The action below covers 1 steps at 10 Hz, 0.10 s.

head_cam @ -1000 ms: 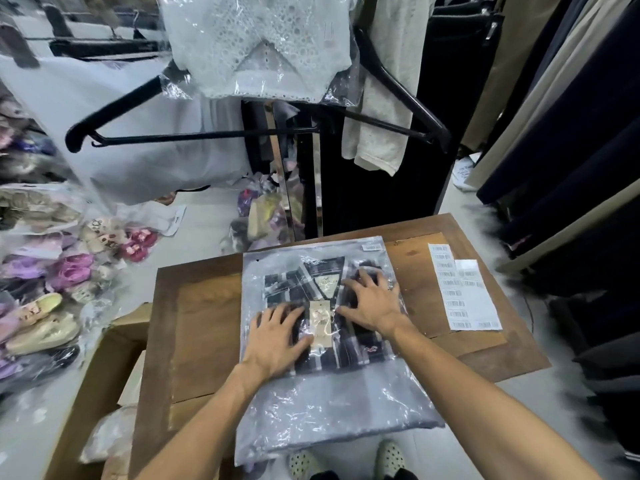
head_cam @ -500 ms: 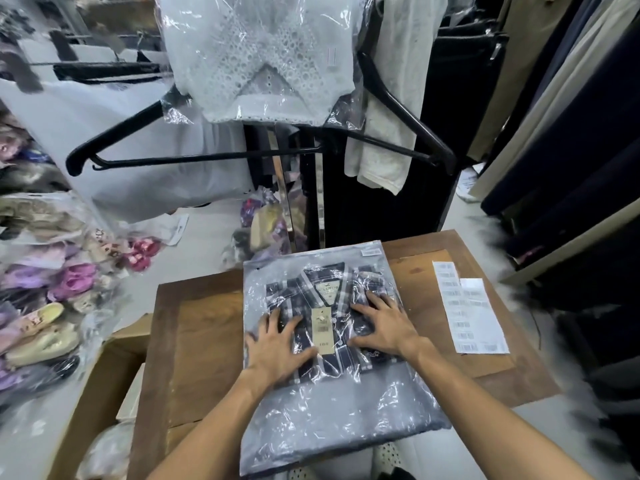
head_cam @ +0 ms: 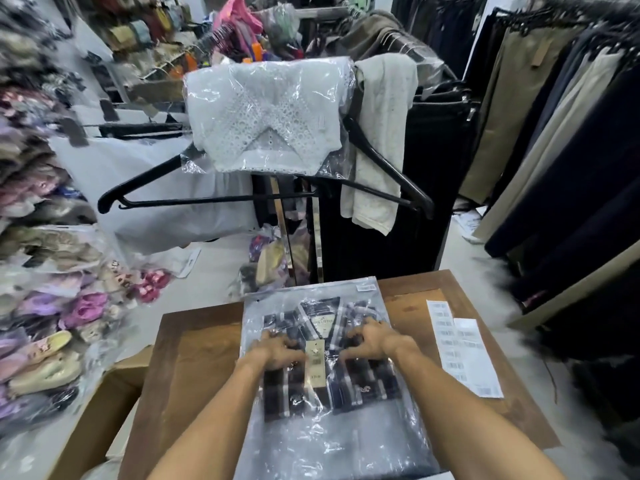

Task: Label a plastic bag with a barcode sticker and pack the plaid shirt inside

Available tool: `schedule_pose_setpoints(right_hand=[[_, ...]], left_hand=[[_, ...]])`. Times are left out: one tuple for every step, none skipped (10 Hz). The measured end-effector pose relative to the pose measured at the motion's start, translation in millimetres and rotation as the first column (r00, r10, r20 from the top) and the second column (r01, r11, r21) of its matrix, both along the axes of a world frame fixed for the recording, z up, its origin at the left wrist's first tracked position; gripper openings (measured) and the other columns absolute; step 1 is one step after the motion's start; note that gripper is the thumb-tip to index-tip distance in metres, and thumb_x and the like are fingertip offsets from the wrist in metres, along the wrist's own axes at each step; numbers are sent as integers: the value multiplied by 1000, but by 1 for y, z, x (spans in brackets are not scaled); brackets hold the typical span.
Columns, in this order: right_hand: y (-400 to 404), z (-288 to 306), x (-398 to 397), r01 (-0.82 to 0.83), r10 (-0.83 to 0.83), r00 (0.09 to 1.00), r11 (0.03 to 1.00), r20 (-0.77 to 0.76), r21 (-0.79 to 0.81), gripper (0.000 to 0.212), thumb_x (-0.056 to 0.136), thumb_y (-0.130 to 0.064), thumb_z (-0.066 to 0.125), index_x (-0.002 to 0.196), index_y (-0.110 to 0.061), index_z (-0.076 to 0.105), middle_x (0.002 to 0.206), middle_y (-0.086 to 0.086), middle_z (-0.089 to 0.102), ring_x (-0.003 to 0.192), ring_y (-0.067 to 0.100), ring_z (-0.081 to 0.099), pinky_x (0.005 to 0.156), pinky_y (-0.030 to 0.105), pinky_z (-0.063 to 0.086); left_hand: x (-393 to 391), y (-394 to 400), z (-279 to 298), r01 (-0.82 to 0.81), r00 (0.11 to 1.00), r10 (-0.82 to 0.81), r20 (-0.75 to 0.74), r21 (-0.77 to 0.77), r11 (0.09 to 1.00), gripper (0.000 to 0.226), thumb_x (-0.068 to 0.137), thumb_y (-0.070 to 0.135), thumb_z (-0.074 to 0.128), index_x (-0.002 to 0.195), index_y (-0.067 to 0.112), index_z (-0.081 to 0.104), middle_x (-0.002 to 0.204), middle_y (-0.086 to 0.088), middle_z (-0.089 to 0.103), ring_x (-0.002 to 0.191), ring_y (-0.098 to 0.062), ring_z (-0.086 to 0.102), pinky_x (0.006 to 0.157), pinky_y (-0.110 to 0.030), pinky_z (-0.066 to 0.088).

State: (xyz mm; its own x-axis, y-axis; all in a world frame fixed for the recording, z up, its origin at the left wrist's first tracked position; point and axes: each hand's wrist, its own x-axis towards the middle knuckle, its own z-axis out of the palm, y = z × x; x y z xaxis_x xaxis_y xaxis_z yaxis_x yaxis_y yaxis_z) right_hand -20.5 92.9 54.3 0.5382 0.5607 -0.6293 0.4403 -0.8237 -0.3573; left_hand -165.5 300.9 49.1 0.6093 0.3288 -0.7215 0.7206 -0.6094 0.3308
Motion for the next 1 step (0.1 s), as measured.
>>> schedule_pose_setpoints(right_hand=[[12,20,7,246,-226,963,960,-146,135,63,88,-66,64,125,-14,66,129,9,65,120,25,60,104,39,48]], left_hand=[[17,1,13,-188,969,197,152,-66,980,85,66,83,61,128,25,68,145,-7,60,126,-27,59,115,-45,43]])
